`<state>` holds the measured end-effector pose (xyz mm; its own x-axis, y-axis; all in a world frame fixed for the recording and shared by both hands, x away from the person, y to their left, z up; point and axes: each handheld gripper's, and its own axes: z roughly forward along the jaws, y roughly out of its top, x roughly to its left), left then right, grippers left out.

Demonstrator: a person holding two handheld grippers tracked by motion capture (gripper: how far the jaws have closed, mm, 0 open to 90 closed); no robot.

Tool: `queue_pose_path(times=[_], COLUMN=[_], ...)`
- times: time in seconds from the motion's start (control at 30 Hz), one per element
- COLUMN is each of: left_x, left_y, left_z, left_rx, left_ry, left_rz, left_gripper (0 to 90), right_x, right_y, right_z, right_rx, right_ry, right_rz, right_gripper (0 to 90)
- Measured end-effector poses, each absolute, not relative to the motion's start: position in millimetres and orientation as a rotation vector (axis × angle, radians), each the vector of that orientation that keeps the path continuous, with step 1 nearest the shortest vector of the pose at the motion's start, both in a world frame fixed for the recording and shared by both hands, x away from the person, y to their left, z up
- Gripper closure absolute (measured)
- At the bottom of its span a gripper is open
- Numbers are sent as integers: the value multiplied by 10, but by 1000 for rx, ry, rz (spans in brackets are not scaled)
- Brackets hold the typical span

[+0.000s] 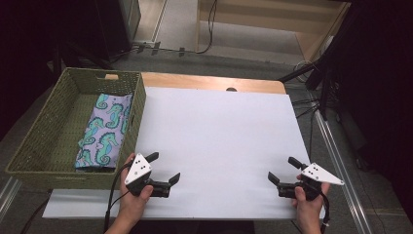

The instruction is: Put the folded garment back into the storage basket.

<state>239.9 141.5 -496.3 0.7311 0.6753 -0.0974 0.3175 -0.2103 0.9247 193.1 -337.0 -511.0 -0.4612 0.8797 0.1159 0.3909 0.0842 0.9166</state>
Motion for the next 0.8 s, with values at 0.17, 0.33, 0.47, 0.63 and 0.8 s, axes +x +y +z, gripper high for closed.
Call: queue_pose_path(times=[0.17,0.33,0.47,0.63,0.8], left_x=[2378,2392,2395,2398,2397], left_y=[1391,1388,1384,1380,1382], left_z=[-4980,-4992,-4994,-4997,-4997], left_rx=[1822,1827,1830,1833,1832], left_ry=[767,780,778,780,781], left_rz=[418,404,399,400,398], left_gripper=[0,0,0,0,0], right_x=[1944,1956,1962,1965,1965], right_y=[-3394,-3366,-3383,-3373,-3376], right_z=[-5159,-5175,-5179,-5181,-5181], right_rx=[1245,1243,1252,1254,1253], right_ry=[1904,1911,1901,1901,1901], right_rz=[1405,1398,1411,1398,1400], right_gripper=[0,0,0,0,0])
